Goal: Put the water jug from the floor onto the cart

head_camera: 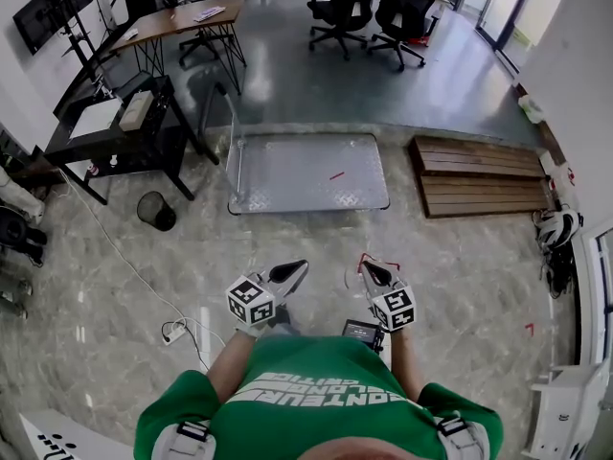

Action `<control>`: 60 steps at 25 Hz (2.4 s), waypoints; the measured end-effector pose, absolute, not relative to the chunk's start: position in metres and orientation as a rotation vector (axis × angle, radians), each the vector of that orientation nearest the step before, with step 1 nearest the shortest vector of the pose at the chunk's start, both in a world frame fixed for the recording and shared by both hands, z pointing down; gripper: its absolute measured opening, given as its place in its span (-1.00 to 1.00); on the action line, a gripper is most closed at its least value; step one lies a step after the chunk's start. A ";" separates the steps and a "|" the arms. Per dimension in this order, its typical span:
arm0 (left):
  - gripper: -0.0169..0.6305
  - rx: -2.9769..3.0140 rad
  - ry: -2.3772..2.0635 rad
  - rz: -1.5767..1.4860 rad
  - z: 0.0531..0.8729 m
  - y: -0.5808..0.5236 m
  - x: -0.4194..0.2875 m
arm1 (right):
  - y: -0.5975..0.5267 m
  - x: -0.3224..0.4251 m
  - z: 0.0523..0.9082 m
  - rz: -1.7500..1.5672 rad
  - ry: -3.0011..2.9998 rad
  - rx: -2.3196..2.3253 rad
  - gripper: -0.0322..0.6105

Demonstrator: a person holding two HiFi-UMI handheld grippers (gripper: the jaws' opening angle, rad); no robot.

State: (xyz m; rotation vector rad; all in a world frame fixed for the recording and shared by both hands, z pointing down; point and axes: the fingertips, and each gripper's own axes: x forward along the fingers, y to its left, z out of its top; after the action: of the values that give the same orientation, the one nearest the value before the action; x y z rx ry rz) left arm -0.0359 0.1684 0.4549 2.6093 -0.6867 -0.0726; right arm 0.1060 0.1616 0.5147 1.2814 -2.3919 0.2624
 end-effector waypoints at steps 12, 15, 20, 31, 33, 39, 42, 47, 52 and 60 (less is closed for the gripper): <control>-0.91 2.575 -0.687 -0.099 0.457 0.154 -0.065 | 0.139 0.075 0.516 0.239 -2.388 1.230 -0.92; -0.90 2.559 -0.646 -0.107 0.457 0.152 -0.069 | 0.135 0.069 0.518 0.241 -2.379 1.228 -0.92; -0.90 2.556 -0.598 -0.094 0.462 0.145 -0.074 | 0.126 0.063 0.513 0.235 -2.362 1.259 -0.92; -0.90 2.560 -0.560 -0.089 0.467 0.119 -0.096 | 0.104 0.042 0.520 0.260 -2.336 1.289 -0.92; -0.90 2.553 -0.567 -0.090 0.468 0.113 -0.106 | 0.098 0.034 0.520 0.251 -2.331 1.281 -0.92; -0.90 2.548 -0.565 -0.087 0.474 0.101 -0.122 | 0.087 0.025 0.519 0.246 -2.314 1.293 -0.92; -0.90 2.541 -0.556 -0.089 0.474 0.100 -0.121 | 0.086 0.030 0.522 0.267 -2.305 1.304 -0.92; -0.90 2.539 -0.544 -0.074 0.474 0.096 -0.115 | 0.079 0.037 0.523 0.273 -2.299 1.311 -0.92; -0.90 2.541 -0.562 -0.046 0.478 0.082 -0.107 | 0.061 0.046 0.528 0.276 -2.319 1.303 -0.92; -0.90 2.582 -0.581 -0.016 0.466 0.043 -0.071 | 0.019 0.081 0.526 0.272 -2.353 1.318 -0.92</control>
State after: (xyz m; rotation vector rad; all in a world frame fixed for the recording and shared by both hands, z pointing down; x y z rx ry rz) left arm -0.0713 0.0427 0.4662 2.5821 -0.5813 -0.0163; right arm 0.0809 0.0193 0.5259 1.3182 -2.3532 0.2724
